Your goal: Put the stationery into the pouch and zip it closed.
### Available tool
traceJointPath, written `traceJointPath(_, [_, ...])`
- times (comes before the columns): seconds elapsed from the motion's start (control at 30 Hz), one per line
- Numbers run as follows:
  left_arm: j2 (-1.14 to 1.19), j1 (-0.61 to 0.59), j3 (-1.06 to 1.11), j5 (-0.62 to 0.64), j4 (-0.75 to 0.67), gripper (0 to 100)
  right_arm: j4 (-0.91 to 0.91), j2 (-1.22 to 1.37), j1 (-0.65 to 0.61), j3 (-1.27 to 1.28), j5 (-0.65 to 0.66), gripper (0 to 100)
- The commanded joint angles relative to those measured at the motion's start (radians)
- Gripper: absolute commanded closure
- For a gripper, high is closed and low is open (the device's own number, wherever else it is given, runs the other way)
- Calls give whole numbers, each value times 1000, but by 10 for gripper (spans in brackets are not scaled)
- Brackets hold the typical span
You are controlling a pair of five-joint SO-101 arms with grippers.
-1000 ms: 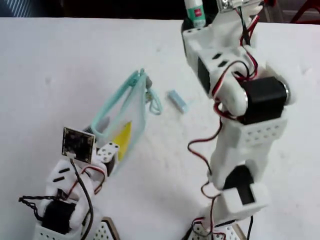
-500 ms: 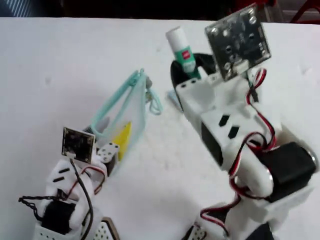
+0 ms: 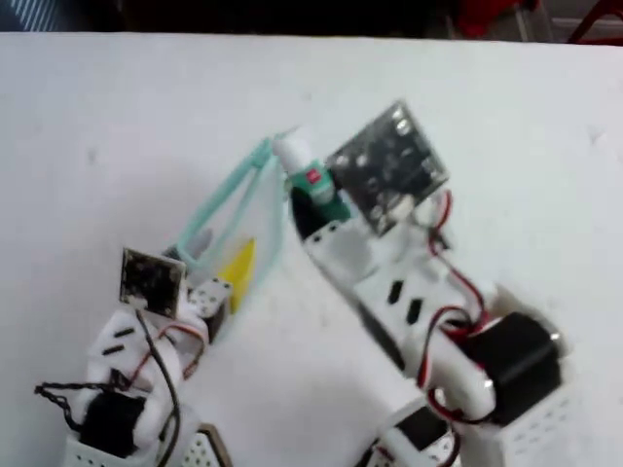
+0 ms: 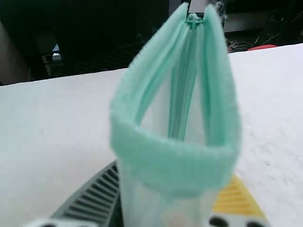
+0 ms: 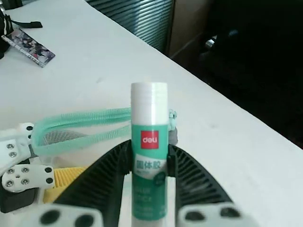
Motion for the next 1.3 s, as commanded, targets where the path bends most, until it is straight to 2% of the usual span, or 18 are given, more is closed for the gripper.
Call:
traceJointPath(0.0, [-4,12,-46,11,2,785,-234,-81,-28,176,12,981])
traceJointPath(0.17, [-4,13,-46,12,2,760,-475,-96,-96,278,12,981])
traceJointPath(0.43, [-4,13,-46,12,3,747,-673,-10,-248,348,12,981])
traceJointPath(0.63, [-4,12,-46,12,3,745,-845,-15,-231,531,3,981])
traceJointPath(0.9, [-4,12,-46,12,3,745,-1210,-96,-214,836,3,981])
traceJointPath(1.27, [-4,5,-46,12,0,747,-1237,-222,-197,987,3,981])
